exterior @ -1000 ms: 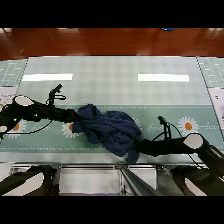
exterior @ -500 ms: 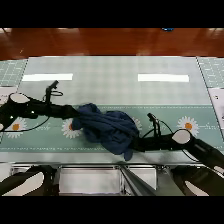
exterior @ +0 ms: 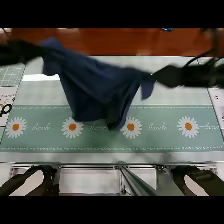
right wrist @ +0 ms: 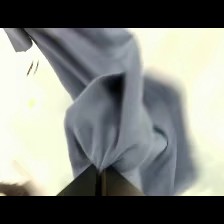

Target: Fold the shirts.

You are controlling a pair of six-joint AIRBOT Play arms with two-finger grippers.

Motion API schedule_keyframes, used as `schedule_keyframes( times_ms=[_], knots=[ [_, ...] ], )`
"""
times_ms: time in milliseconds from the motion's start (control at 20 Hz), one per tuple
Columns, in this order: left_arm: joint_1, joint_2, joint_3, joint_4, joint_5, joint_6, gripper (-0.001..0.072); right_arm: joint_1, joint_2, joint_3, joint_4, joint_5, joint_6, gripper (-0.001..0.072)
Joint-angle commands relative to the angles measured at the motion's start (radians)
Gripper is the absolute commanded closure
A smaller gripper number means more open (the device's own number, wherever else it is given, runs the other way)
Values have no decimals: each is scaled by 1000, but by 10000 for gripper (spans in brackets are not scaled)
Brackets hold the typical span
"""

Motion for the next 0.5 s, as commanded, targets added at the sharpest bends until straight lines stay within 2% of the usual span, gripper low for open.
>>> schedule_keyframes(
  times_ms=[0,200,300,450],
  knots=[
    [53,66,293,-23,2,-66,683,-56,4,462,-296,185,76,676],
    [158,171,485,2,1,-95,683,-56,42,718,-416,249,95,676],
    [203,240,515,16,1,-96,682,-56,101,723,-469,230,111,676],
    [169,330,515,69,-47,-104,683,-56,193,723,-536,239,136,676]
  ],
)
